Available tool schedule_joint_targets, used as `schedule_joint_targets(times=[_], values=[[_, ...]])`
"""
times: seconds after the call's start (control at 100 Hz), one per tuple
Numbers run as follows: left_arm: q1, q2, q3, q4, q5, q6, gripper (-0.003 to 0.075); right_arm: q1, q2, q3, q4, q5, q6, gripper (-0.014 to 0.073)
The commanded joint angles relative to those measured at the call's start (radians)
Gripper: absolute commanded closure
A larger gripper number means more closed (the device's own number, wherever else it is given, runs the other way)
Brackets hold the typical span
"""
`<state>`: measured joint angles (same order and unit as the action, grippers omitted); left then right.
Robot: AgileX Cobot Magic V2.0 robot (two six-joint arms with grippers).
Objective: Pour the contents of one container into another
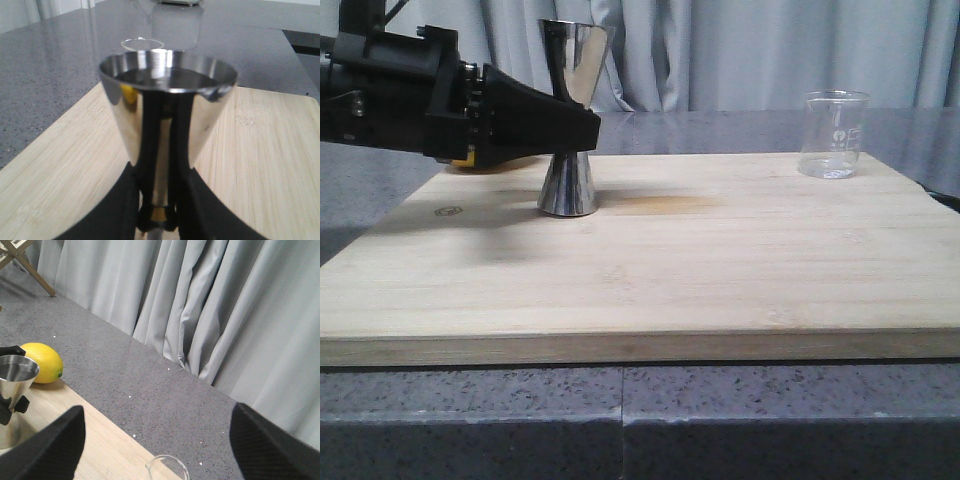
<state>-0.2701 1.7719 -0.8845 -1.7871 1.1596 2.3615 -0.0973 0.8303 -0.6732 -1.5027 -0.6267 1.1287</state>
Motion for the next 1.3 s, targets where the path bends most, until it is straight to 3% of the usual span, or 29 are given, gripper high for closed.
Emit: schedule_joint_targets(times=[0.0, 1.29], values=[[0.003, -0.033, -0.001, -0.065, 0.109, 0.008, 0.0739, -0.007, -0.012, -0.024, 0.037, 0.004, 0.001, 0.005], [0.003, -0.033, 0.039, -0.065, 0.109, 0.034, 0.0738, -0.007, -0.012, -0.024, 0.037, 0.004, 0.003, 0.005]])
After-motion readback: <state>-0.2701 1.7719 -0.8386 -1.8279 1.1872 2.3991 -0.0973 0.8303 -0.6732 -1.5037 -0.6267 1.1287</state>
